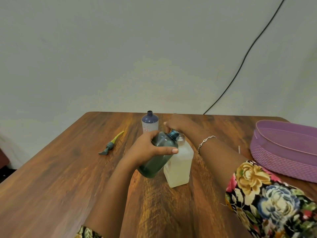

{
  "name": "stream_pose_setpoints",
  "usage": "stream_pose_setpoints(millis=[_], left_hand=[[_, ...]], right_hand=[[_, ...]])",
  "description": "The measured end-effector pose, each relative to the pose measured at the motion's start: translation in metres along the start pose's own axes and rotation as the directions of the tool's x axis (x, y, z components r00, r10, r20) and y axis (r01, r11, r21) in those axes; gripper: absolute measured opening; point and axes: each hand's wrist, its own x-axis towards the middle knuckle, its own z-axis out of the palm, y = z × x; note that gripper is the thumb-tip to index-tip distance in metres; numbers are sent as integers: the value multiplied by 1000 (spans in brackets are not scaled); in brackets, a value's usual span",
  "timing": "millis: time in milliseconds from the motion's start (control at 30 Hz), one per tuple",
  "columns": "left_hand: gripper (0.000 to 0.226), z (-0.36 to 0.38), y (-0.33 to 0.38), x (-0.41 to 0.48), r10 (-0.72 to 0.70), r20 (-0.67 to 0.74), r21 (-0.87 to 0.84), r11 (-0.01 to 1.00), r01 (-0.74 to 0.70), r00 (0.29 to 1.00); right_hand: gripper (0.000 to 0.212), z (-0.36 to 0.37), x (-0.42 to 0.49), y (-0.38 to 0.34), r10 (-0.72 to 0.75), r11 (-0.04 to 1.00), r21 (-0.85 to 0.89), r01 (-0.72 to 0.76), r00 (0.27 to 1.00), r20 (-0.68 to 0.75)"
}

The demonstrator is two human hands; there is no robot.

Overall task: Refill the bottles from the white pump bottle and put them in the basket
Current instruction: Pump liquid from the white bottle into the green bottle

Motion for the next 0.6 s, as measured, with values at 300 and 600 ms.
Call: stream_pose_setpoints(millis=[300,600], left_hand=[[65,-3,5,-1,-10,-39,0,1000,10,999],[73,-1,0,-1,-29,-4,44,999,30,1000]], right_hand=[[35,-11,-2,-3,-79,980,182,76,997,12],[25,4,7,4,-15,1000,7,15,997,-80]])
